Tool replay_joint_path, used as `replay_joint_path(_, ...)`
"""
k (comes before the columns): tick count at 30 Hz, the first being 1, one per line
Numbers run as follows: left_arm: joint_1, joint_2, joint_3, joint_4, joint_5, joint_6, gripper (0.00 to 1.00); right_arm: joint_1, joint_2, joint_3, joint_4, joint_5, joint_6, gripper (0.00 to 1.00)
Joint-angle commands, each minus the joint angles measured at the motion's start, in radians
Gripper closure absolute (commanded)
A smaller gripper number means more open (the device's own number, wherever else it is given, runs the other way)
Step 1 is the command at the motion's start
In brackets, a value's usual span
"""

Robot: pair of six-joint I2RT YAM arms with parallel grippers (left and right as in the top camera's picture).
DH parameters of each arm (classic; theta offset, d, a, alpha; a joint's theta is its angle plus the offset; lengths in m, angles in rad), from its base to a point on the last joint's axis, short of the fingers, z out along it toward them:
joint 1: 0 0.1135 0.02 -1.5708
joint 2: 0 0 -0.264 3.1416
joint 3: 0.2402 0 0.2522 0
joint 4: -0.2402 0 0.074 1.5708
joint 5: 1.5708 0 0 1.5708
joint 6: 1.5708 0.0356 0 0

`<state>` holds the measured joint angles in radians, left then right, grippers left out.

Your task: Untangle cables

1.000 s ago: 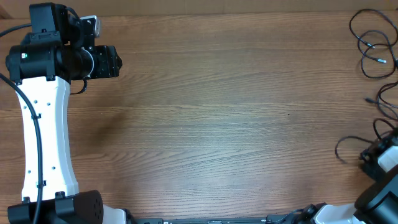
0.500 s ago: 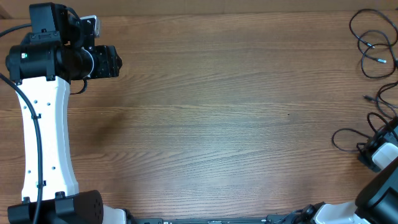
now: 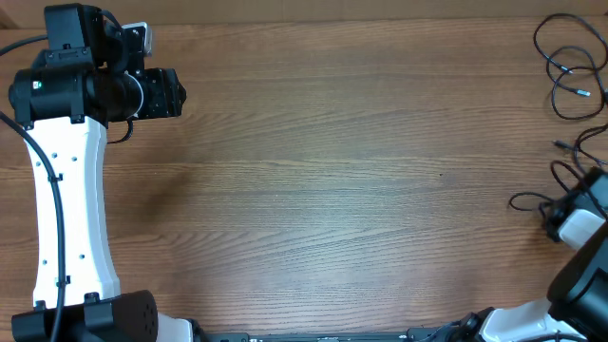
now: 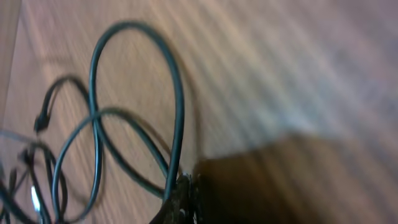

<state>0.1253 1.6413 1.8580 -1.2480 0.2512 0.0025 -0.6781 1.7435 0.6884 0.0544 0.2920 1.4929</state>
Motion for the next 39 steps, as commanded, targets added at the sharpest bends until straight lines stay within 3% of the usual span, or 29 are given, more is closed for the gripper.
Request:
replay_joint_path(1, 0.003, 0.004, -0.002, 0.003, 0.013, -0.006, 0.37, 0.062, 0.048, 0.012, -0.022, -0.068, 0.002, 0.96)
replay_joint_path(10, 0.003, 0.004, -0.002, -0.003, 0.011, -0.005, 0.36, 0.066, 0.039, 0.026, -0.085, -0.069, -0.04, 0.96)
replay_joint_path(15, 0.003, 0.004, -0.002, -0.004, 0.011, -0.002, 0.36, 0.06, -0.041, 0.027, -0.239, 0.027, -0.054, 0.96)
replay_joint_path(24, 0.003, 0.004, -0.002, 0.019, 0.012, -0.002, 0.36, -0.103, -0.145, 0.027, -0.472, 0.043, -0.052, 0.96)
replay_joint_path(31, 0.003, 0.004, -0.002, 0.019, 0.012, -0.002, 0.36, -0.128, -0.254, 0.036, -0.522, 0.039, -0.1, 0.96)
replay_joint_path(35, 0.003, 0.004, -0.002, 0.019, 0.012, -0.002, 0.37, -0.121, -0.37, 0.089, -0.53, -0.047, -0.195, 0.96)
replay_joint_path(39, 0.003, 0.004, -0.002, 0.027, 0.012, -0.002, 0.5, -0.095, -0.506, 0.209, -0.529, -0.186, -0.47, 0.96)
